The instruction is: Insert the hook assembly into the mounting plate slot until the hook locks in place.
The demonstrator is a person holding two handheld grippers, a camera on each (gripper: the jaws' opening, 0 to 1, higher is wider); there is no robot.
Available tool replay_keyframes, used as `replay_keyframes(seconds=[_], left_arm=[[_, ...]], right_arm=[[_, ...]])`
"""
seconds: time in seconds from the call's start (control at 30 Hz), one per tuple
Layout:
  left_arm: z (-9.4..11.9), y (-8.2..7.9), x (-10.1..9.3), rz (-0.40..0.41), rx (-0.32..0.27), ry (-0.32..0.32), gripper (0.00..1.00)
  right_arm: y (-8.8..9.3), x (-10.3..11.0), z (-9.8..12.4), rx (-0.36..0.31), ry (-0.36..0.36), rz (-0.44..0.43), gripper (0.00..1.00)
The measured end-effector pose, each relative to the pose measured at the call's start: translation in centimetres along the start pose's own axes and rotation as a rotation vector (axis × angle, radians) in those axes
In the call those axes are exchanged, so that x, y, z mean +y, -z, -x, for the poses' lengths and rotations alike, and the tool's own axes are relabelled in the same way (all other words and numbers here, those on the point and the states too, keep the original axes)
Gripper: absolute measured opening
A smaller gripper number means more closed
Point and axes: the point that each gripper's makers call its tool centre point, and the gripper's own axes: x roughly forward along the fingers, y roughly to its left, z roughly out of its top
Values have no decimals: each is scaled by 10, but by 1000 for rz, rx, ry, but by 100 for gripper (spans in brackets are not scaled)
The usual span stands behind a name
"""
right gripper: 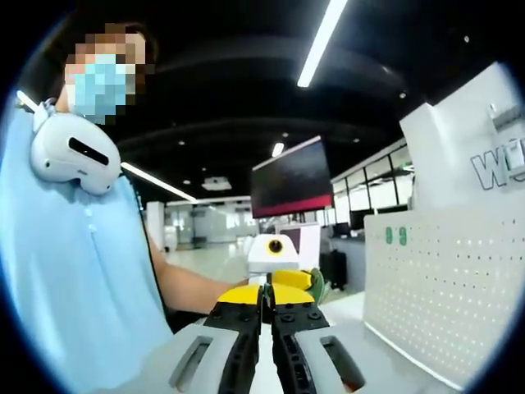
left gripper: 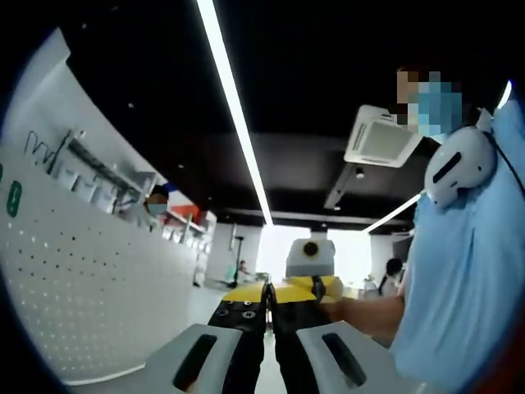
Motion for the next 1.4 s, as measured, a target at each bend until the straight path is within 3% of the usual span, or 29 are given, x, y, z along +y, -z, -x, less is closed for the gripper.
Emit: replay_keyframes(seconds=[0.33, 0.43, 1.03, 1.4], left_arm=[[2, 5, -2, -43, 54, 13, 2], [3, 12, -2, -59, 98, 11, 2], [11, 33, -1, -102, 227, 4, 5], [11, 34, -2, -103, 201, -1, 3]], right_arm=[[6, 2, 3, 53, -3, -25, 1], [9, 1, 4, 71, 0, -22, 1], [17, 0, 2, 150, -17, -14, 1], [16, 2, 0, 159, -24, -3, 1]])
